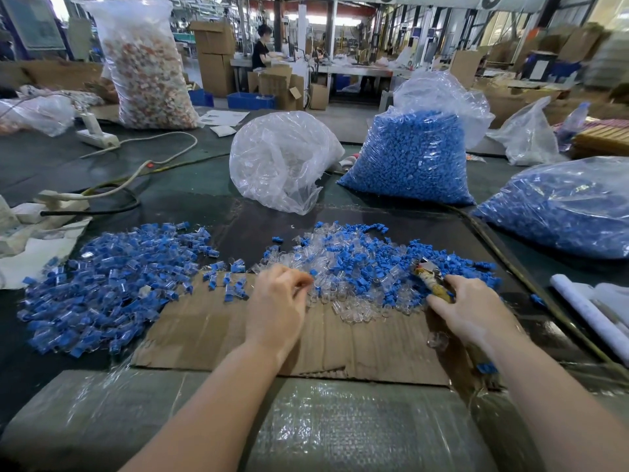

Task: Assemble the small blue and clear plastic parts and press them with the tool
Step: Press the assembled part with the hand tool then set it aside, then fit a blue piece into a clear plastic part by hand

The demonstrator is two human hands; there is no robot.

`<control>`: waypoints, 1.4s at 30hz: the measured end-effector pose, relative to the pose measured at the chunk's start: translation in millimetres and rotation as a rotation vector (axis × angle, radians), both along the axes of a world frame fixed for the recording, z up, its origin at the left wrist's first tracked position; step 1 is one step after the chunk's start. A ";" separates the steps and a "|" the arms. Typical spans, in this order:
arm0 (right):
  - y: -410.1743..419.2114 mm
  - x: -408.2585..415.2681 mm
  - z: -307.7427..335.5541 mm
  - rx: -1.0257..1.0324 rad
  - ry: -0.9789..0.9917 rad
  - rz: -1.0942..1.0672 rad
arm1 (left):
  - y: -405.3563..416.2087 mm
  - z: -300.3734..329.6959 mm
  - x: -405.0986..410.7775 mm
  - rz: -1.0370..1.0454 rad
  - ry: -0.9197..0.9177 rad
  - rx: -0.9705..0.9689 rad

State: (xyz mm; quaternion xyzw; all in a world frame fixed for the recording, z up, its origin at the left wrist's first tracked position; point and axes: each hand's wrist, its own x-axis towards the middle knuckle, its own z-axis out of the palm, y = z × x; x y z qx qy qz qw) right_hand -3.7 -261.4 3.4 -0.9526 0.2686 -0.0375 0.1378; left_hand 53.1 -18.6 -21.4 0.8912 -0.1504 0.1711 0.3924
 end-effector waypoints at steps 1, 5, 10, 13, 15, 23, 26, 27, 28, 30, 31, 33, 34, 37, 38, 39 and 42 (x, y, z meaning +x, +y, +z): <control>0.0 0.0 -0.8 -0.005 0.002 -0.006 | -7.5 -1.2 -2.8 -0.046 0.016 0.004; -0.8 1.5 -4.1 -0.034 0.022 -0.015 | -28.0 -6.6 -9.3 -0.130 0.058 0.014; 4.3 0.0 -4.1 -0.097 0.059 -0.018 | -32.3 -14.0 -14.9 -0.124 0.031 0.013; 17.8 -3.1 -1.3 -0.177 -0.147 0.037 | -31.0 -17.5 -15.8 -0.126 0.004 0.008; 29.9 -1.9 -0.9 -0.171 -0.277 0.121 | -30.9 -18.3 -16.5 -0.131 -0.008 0.003; 56.7 8.5 -11.4 -0.253 -0.186 0.114 | -30.3 -21.1 -16.1 -0.166 -0.051 0.114; 59.5 11.9 -12.2 -0.277 -0.159 0.103 | -30.1 -21.5 -15.7 -0.180 -0.036 0.139; 60.3 13.3 -12.7 -0.271 -0.157 0.104 | -30.0 -21.4 -15.6 -0.181 -0.034 0.141; 61.0 14.1 -13.5 -0.258 -0.155 0.105 | -29.9 -21.3 -15.7 -0.179 -0.034 0.140; 62.2 14.9 -15.0 -0.224 -0.153 0.101 | -29.7 -21.0 -16.1 -0.173 -0.031 0.131; 62.6 14.7 -15.9 -0.212 -0.155 0.096 | -29.6 -20.6 -16.2 -0.169 -0.030 0.121; 63.0 13.3 -17.2 -0.209 -0.185 0.089 | -29.1 -20.0 -16.2 -0.156 -0.033 0.091; 63.3 11.9 -17.4 -0.206 -0.225 0.089 | -29.0 -19.8 -16.2 -0.149 -0.038 0.072; 67.5 6.6 -16.7 -0.124 -0.456 0.146 | -28.3 -18.4 -17.6 -0.121 -0.042 0.011; 70.6 4.5 -16.5 -0.078 -0.521 0.171 | -27.9 -17.8 -18.2 -0.109 -0.042 -0.011; 74.9 2.8 -16.5 -0.037 -0.565 0.197 | -27.4 -17.2 -18.5 -0.100 -0.036 -0.032; 87.8 -1.2 -21.4 0.024 -0.630 0.268 | -25.9 -16.6 -19.9 -0.092 0.015 -0.078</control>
